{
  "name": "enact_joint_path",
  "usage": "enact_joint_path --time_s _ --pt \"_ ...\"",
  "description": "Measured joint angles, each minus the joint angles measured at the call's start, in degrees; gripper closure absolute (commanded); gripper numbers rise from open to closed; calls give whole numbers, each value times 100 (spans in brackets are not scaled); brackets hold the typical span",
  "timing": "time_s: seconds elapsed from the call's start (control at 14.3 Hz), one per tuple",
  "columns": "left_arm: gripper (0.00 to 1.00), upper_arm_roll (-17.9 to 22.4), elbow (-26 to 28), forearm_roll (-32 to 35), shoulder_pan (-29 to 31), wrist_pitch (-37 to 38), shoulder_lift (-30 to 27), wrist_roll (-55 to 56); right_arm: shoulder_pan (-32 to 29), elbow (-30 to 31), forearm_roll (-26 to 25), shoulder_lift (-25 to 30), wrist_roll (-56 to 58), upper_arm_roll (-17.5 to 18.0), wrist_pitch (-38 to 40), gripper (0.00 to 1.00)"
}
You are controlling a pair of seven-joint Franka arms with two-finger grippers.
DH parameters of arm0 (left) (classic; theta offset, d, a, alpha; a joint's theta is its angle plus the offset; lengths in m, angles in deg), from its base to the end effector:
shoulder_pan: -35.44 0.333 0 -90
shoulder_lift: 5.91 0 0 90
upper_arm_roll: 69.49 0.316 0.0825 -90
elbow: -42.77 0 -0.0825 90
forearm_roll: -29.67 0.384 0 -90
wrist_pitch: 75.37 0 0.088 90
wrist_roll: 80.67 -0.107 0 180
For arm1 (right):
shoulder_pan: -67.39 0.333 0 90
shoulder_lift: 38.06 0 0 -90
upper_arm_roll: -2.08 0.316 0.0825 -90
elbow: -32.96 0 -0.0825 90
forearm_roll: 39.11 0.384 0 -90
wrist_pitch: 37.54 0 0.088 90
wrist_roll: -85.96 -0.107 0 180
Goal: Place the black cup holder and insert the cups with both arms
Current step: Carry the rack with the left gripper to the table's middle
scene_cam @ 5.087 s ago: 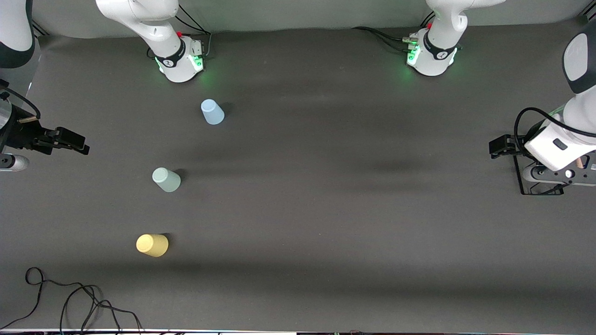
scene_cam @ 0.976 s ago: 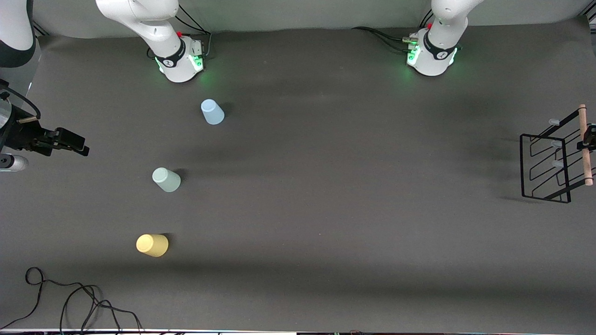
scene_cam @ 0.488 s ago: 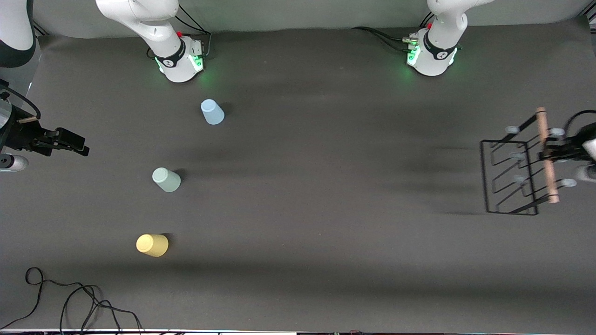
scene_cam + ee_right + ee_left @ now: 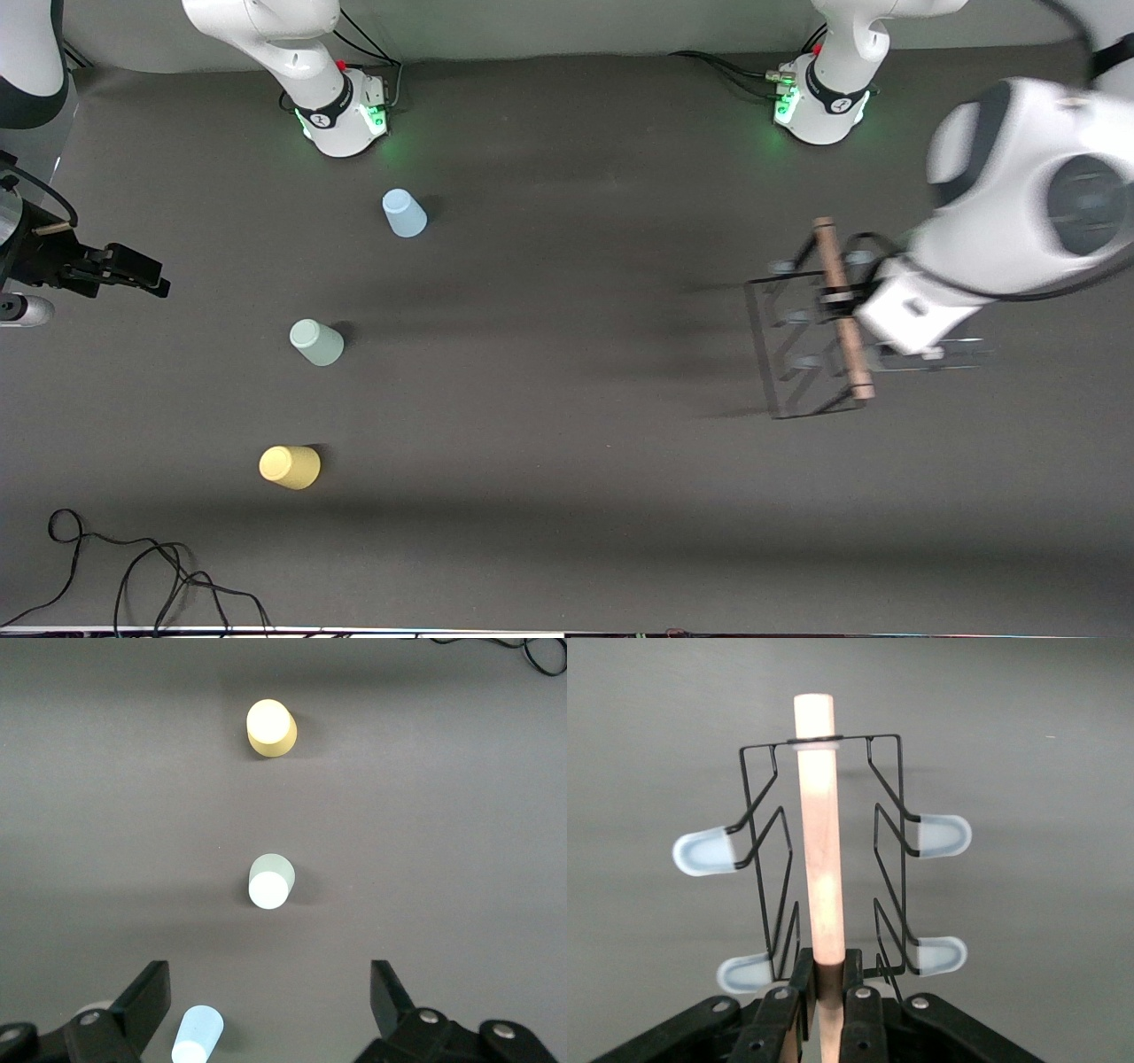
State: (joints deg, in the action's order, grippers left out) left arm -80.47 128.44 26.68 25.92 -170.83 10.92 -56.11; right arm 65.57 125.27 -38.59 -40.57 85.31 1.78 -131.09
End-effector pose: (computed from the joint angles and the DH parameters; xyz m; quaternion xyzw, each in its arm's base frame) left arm 0.5994 -0.2146 0.4954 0.9960 0.0417 -0.0747 0.0269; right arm 0.5711 -0.0202 0.5861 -0.9996 0.0245 0.0110 0.0046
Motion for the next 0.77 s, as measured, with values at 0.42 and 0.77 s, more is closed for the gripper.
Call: enact_joint_path --time_s 0.42,0.77 --pt "100 1 -822 -41 -1575 -1187 1243 2055 1 1 0 0 0 4 2 0" --pt "100 3 -893 -58 -2404 -1977 1825 2678 3 24 0 0 0 5 12 0"
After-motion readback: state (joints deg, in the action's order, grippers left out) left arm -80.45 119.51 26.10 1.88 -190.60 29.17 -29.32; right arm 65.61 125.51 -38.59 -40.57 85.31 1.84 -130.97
